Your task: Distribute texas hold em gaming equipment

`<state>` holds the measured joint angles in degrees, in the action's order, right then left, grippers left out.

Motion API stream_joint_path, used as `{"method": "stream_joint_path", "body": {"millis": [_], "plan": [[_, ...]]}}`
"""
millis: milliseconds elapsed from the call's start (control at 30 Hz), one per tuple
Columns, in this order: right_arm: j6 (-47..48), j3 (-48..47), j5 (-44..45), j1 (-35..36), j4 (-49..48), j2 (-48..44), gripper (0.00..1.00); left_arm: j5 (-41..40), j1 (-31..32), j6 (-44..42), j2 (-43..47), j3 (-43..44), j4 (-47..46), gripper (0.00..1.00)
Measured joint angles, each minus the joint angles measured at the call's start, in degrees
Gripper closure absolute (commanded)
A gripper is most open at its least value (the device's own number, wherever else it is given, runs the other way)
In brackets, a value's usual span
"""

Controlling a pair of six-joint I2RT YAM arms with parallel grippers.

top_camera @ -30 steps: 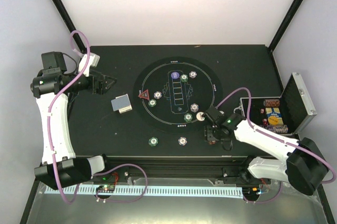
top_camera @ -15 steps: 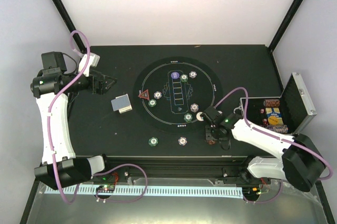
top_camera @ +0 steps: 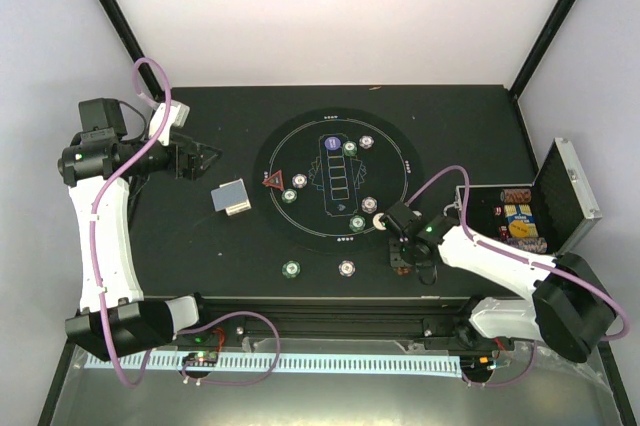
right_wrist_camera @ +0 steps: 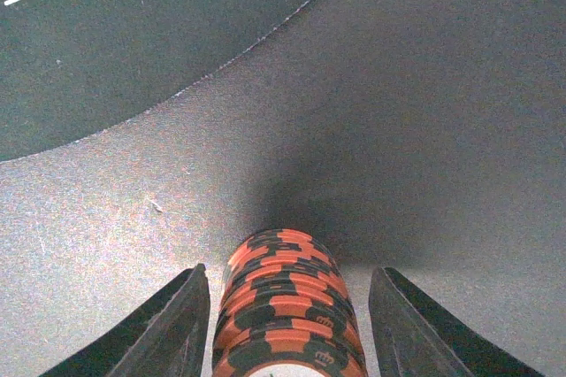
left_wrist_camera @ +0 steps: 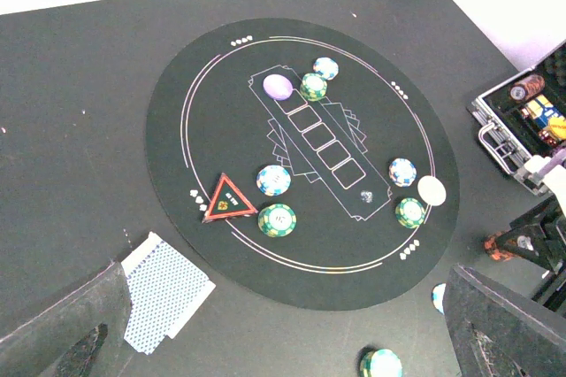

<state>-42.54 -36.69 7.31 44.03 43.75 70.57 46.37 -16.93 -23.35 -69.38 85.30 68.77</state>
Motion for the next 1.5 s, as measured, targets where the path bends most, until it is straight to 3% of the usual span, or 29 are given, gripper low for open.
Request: {"method": "stream_joint_path", "body": {"millis": [533, 633, 900, 1200, 1500], "plan": [[0.0, 0.0, 0.2, 0.2, -0.2, 0.0, 0.78, 0.0, 0.0, 0.0, 0.0, 0.0, 0.0, 0.01], [0.0, 0.0, 0.2, 0.2, -0.2, 0.0, 0.88, 0.0, 0.0, 0.0, 0.0, 0.0, 0.0, 0.01], [0.2, -3.6, 0.5, 0.5, 3.6, 0.0, 0.95, 0.0, 0.0, 0.0, 0.0, 0.0, 0.0, 0.01], [2.0, -18.3, 1.1, 1.4, 8.3, 3.7, 0.95, 0.0, 0.0, 0.1, 0.0, 0.0, -0.2, 0.01], [7.7, -44.9, 0.9, 2.0, 7.8, 29.0, 0.95, 0.2, 0.0, 0.1, -0.1, -0.1, -0.3, 0.01]]}}
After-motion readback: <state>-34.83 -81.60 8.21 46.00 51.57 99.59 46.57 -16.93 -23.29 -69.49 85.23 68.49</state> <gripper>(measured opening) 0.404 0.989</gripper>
